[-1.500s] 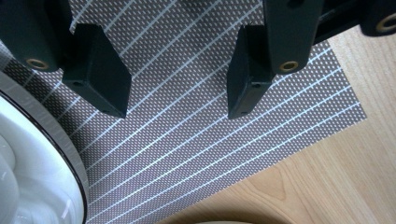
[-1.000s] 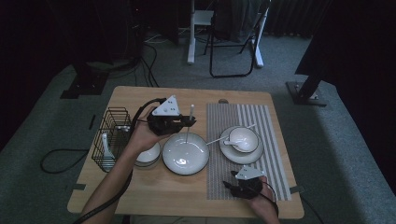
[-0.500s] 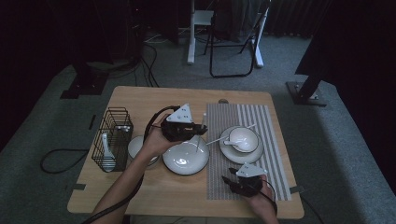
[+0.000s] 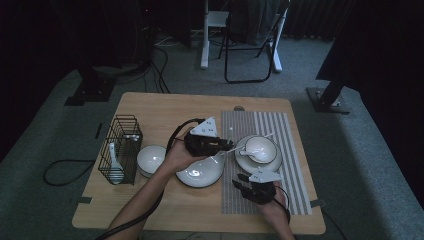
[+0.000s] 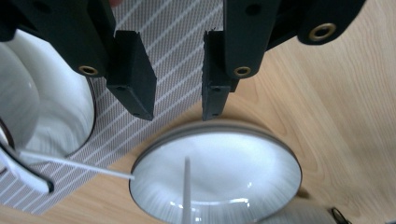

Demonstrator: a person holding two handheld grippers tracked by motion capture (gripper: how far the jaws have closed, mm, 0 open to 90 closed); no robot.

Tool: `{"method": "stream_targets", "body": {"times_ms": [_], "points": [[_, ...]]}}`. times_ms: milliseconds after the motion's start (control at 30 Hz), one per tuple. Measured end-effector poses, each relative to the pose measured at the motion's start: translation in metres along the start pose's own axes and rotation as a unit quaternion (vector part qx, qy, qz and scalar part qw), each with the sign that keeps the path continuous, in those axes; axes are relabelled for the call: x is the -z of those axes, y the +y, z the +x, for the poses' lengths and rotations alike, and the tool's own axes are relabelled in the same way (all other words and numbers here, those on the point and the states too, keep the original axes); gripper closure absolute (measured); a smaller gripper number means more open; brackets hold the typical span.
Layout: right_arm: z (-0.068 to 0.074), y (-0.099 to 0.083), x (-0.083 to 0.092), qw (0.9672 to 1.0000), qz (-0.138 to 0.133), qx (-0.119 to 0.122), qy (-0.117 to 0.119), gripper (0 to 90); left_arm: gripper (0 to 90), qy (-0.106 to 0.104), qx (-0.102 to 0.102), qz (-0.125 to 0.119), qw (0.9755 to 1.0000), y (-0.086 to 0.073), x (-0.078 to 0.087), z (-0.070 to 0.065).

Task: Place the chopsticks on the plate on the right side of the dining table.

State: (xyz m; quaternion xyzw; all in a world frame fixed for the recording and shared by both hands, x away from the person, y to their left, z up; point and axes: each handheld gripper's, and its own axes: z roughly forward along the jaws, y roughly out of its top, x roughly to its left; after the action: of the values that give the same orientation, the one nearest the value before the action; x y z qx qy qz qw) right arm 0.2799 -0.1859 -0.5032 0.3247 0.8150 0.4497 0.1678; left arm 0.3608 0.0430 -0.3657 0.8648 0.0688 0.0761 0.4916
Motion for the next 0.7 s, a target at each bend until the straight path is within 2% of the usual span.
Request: {"method": "stream_targets", "body": {"times_ms": [167, 333, 400, 500, 633, 700], "points": [[0.001, 0.008, -0.009, 1.0000, -0.007, 0.003, 0.003, 68.3, 84.6, -0.017, -0.004, -0.004, 0.9998, 0.005, -0.011, -0.006], [-0.001, 0.011, -0.017, 0.9999, -0.012, -0.011, 0.003, 72.1, 84.6, -0.030, -0.005, -0.009, 0.9995, 0.009, -0.017, -0.009], [-0.003, 0.011, -0.017, 0.9998, -0.015, -0.014, 0.004, 74.1, 84.6, -0.035, -0.001, -0.014, 0.9993, 0.009, -0.017, -0.010], [-0.004, 0.011, -0.015, 0.9996, -0.020, -0.020, -0.001, 85.1, 84.5, -0.040, 0.005, -0.022, 0.9989, 0.009, -0.017, -0.009], [-0.002, 0.012, -0.013, 0.9997, -0.024, -0.010, 0.003, 87.0, 83.1, -0.045, 0.008, -0.032, 0.9985, 0.007, -0.017, -0.008], [-0.001, 0.012, -0.012, 0.9995, -0.028, -0.012, 0.009, 87.1, 80.7, -0.047, 0.008, -0.035, 0.9982, 0.003, -0.020, -0.009]]}}
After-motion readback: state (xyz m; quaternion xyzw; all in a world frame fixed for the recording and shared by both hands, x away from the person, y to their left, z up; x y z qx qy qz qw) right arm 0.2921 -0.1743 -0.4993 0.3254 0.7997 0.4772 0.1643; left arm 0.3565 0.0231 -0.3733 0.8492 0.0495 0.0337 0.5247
